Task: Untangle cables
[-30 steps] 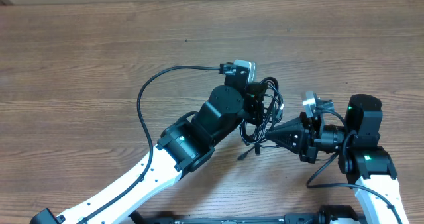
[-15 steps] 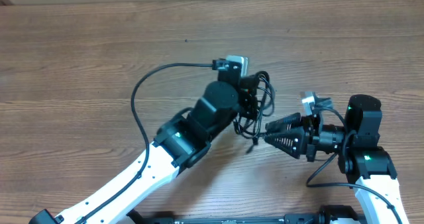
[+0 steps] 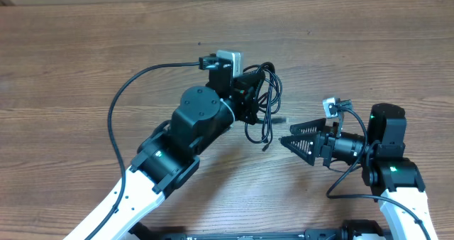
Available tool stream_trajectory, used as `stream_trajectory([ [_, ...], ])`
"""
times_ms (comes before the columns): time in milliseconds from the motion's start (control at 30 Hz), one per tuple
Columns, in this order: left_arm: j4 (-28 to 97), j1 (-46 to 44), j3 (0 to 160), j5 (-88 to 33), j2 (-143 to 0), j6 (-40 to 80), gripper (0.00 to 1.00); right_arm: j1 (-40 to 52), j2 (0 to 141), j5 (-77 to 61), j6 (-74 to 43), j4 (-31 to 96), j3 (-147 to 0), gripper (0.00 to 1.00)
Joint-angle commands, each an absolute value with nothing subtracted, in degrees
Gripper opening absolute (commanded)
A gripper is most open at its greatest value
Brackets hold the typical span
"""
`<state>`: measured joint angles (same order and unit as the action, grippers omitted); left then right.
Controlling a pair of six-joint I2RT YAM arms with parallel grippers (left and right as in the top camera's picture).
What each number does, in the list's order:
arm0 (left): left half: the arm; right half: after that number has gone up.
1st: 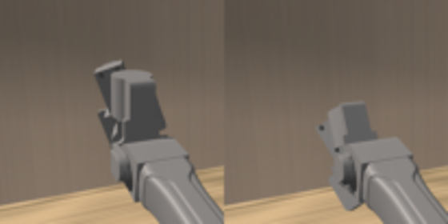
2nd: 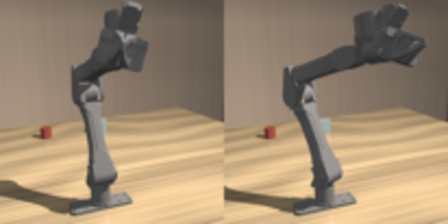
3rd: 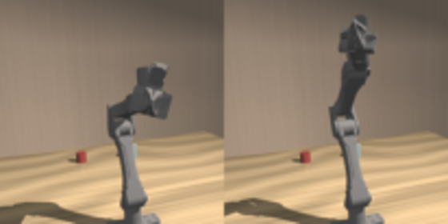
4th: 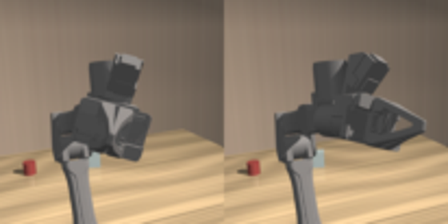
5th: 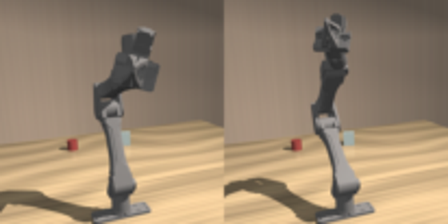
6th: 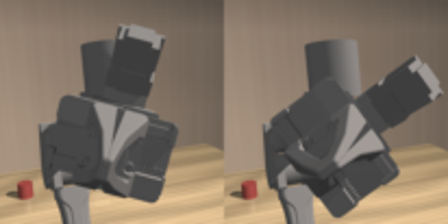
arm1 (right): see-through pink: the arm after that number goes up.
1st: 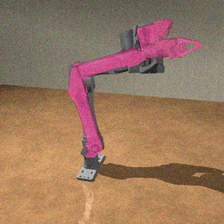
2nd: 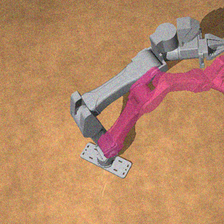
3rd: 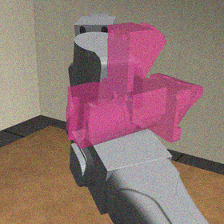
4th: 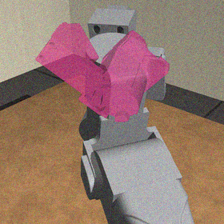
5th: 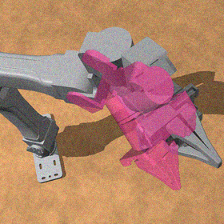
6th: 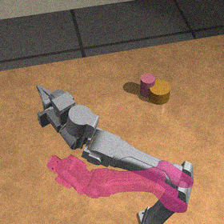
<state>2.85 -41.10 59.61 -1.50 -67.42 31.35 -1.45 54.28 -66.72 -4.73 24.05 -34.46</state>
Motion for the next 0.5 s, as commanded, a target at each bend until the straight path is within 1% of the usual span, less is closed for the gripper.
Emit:
stream_trajectory([
  [0, 2.98, -40.8, 60.93, -2.59, -64.27, 28.01, 0.04, -1.26, 54.08, -63.31, -6.0, 23.92, -35.46, 0.84],
  [200, 3.99, -40.77, 60.93, -2.46, -61.76, 25.34, 0.04, -1.26, 54.08, -62.52, -6.83, 23.57, -35.48, 0.89],
  [467, 7.55, -40.77, 60.93, -2.72, -59.27, 20.62, 0.04, -1.3, 54.08, -62.54, -14.61, 17.23, -35.51, 0.95],
])
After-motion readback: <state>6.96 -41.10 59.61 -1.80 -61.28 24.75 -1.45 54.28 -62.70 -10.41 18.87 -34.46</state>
